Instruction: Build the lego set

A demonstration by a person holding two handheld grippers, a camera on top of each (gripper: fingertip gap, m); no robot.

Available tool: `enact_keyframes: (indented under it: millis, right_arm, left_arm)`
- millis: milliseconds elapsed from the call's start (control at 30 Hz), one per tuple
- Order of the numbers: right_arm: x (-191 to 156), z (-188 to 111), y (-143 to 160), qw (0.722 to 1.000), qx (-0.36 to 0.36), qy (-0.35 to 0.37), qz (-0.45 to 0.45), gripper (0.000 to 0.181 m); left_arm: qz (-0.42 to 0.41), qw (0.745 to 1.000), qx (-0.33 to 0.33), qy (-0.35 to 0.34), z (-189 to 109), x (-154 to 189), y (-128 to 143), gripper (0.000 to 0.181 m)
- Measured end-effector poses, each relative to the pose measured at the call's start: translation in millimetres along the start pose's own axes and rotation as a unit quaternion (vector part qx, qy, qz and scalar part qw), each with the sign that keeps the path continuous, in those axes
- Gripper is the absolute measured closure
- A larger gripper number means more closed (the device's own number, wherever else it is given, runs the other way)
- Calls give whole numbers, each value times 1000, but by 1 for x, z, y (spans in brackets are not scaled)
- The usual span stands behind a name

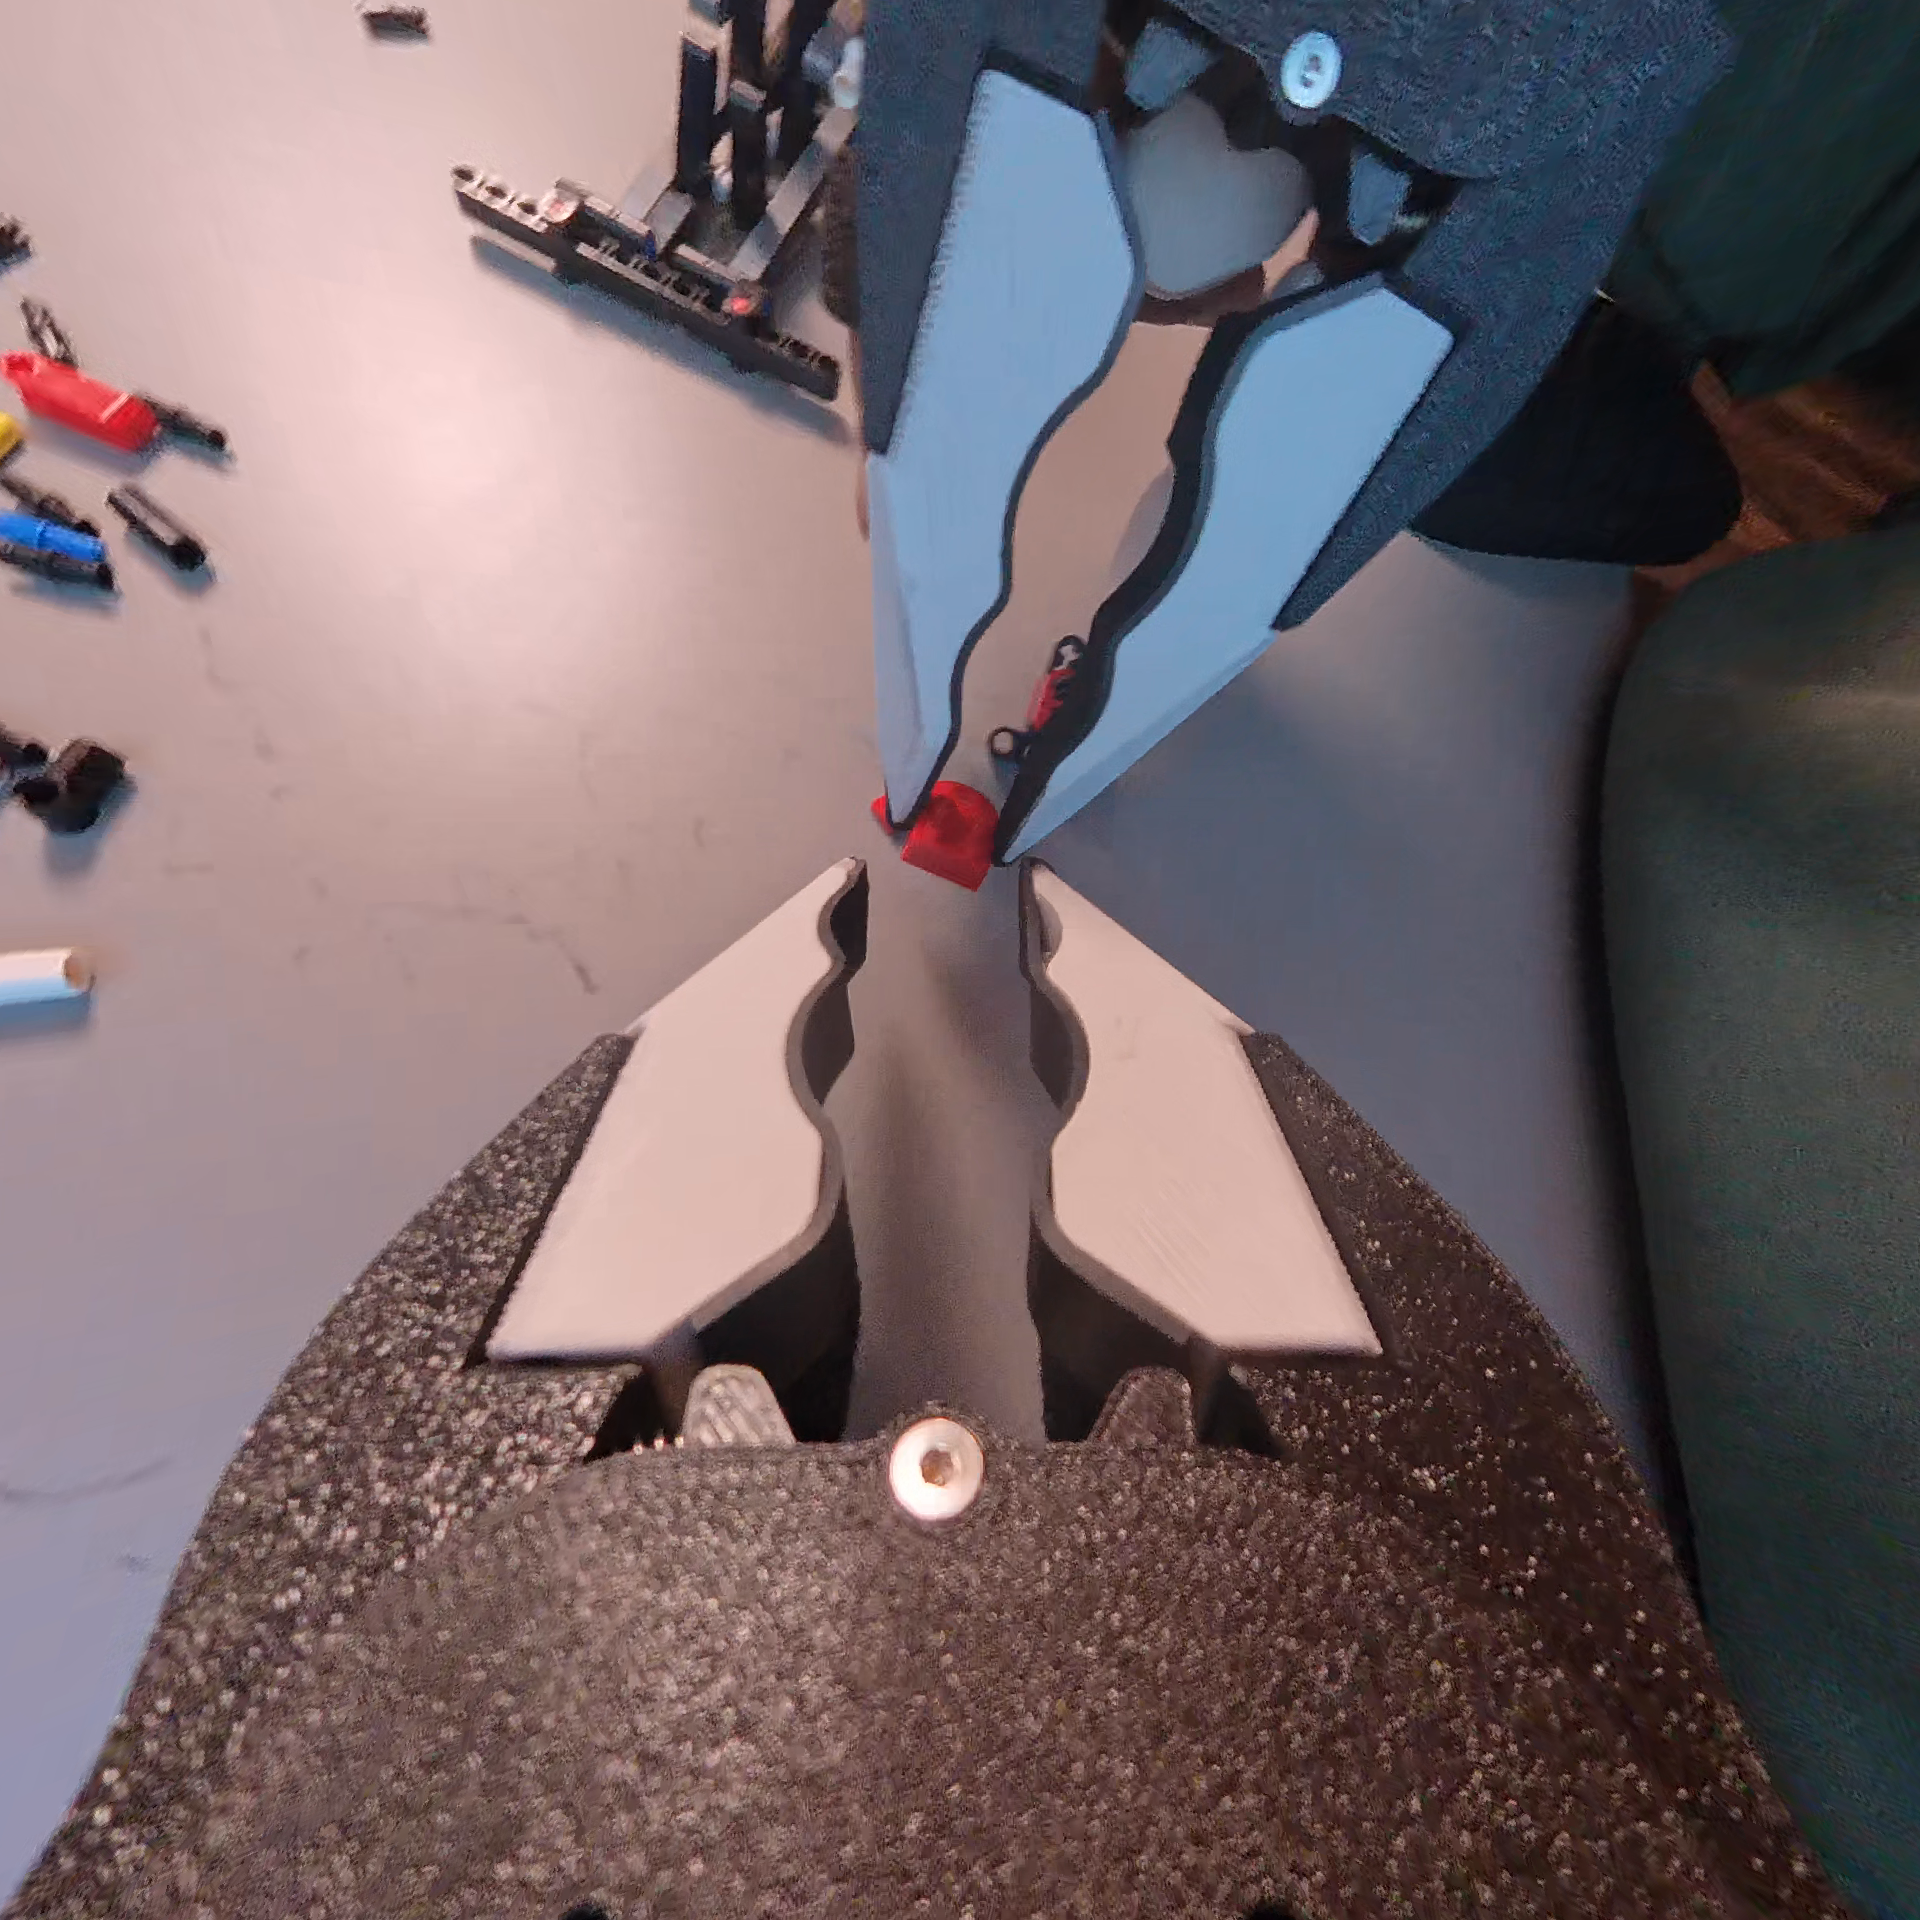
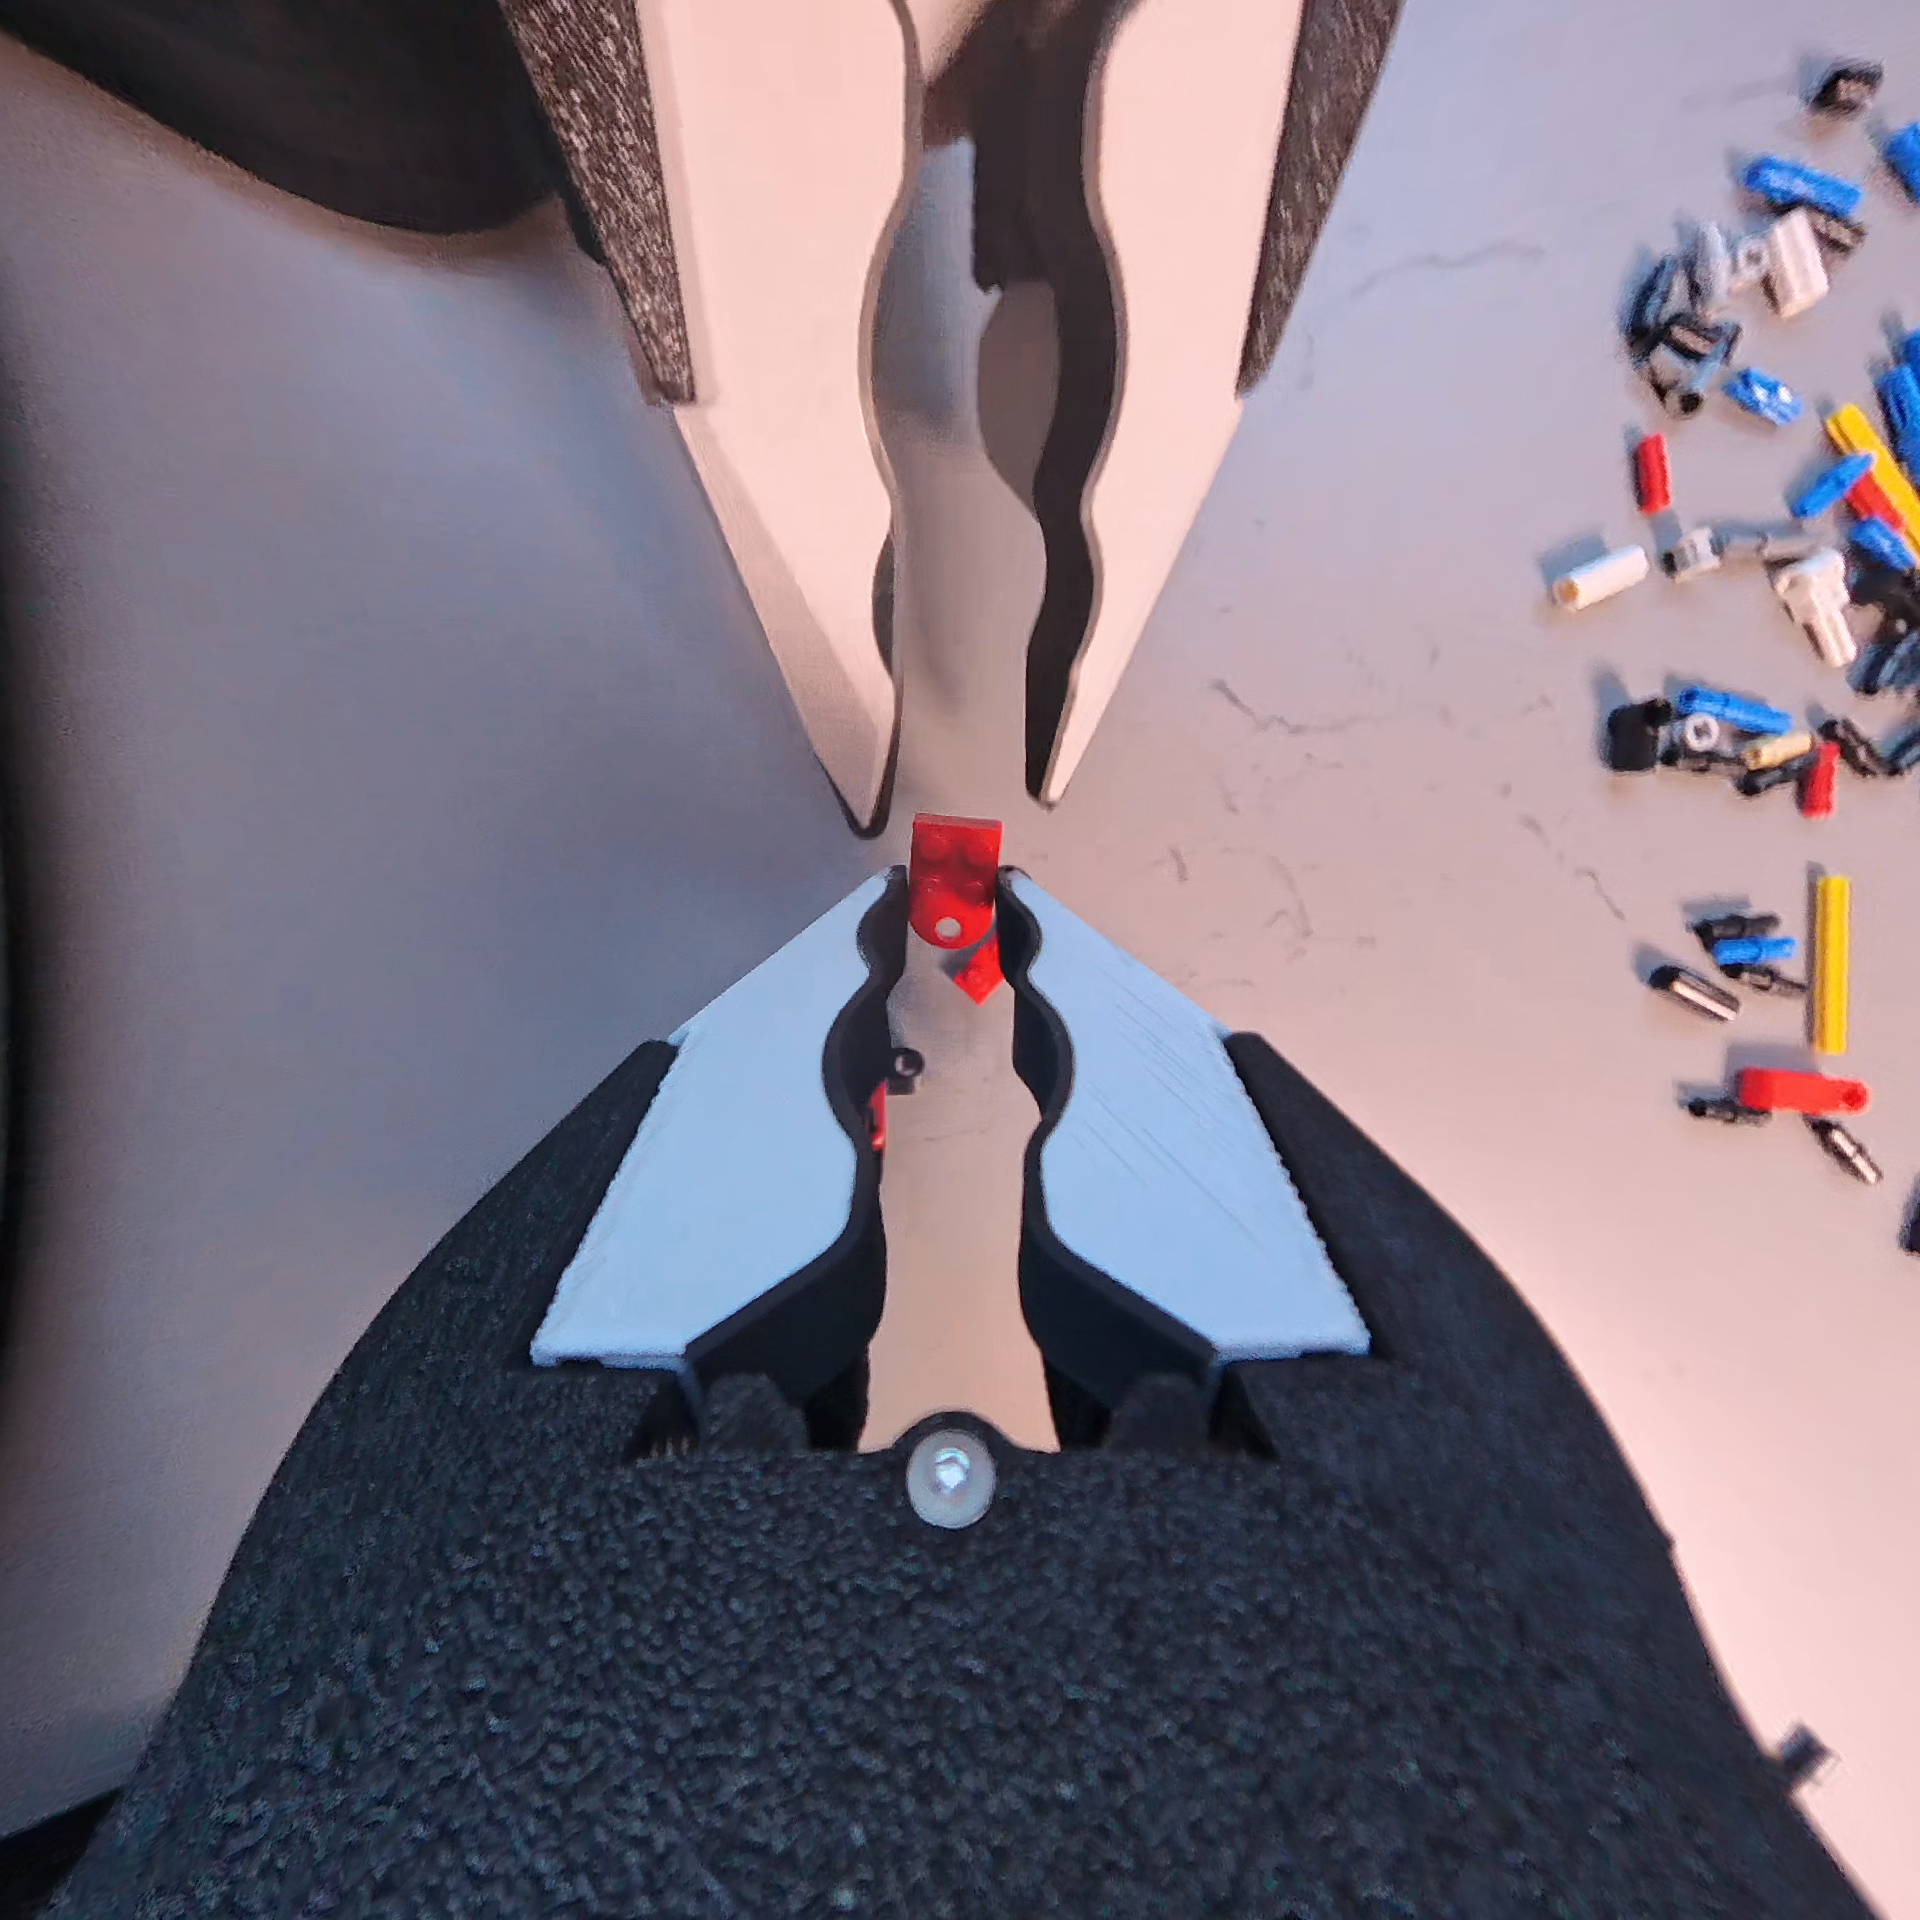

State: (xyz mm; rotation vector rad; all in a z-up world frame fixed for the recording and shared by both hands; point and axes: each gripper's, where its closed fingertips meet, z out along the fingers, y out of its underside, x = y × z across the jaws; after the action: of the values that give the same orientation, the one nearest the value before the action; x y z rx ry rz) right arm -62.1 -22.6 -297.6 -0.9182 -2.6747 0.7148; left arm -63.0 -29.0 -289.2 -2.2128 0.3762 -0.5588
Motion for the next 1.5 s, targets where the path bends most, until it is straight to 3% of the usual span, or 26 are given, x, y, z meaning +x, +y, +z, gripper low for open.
enact_keyframes:
  millis: [267, 567, 767, 867, 1000, 1133, 1300, 1500]
  right_arm:
    - [-12, -30, -13, 997, 8, -25, -70, 165]
    - [4, -53, -23, 997, 83, -6, -11, 162]
    - [12, -18, 22, 999, 2, 23, 44, 164]
    - [7, -4, 25, 999, -8, 8, 51, 164]
    - [7, 1, 24, 1000, -15, -2, -16, 167]
    - [3, 1, 15, 993, 14, -61, -96, 160]
    - [6, 5, 26, 977, -45, -118, -170, 154]
    - [7, 9, 24, 967, -58, -140, -203, 161]
  left_arm:
    - [100, 994, 49, 4, -3, 23, -20, 163]
    - [96, 987, 130, -13, -24, 17, -41, 165]
    - [61, 988, 127, -61, -33, -10, -36, 165]
    - [57, 989, 114, -76, -30, -16, -32, 165]
    - [56, 990, 105, -76, -28, -16, -29, 165]
    - [52, 991, 101, -71, -28, -18, -26, 165]
    - [52, 991, 99, -67, -27, -19, -24, 165]
    - [51, 992, 101, -62, -28, -20, -23, 165]
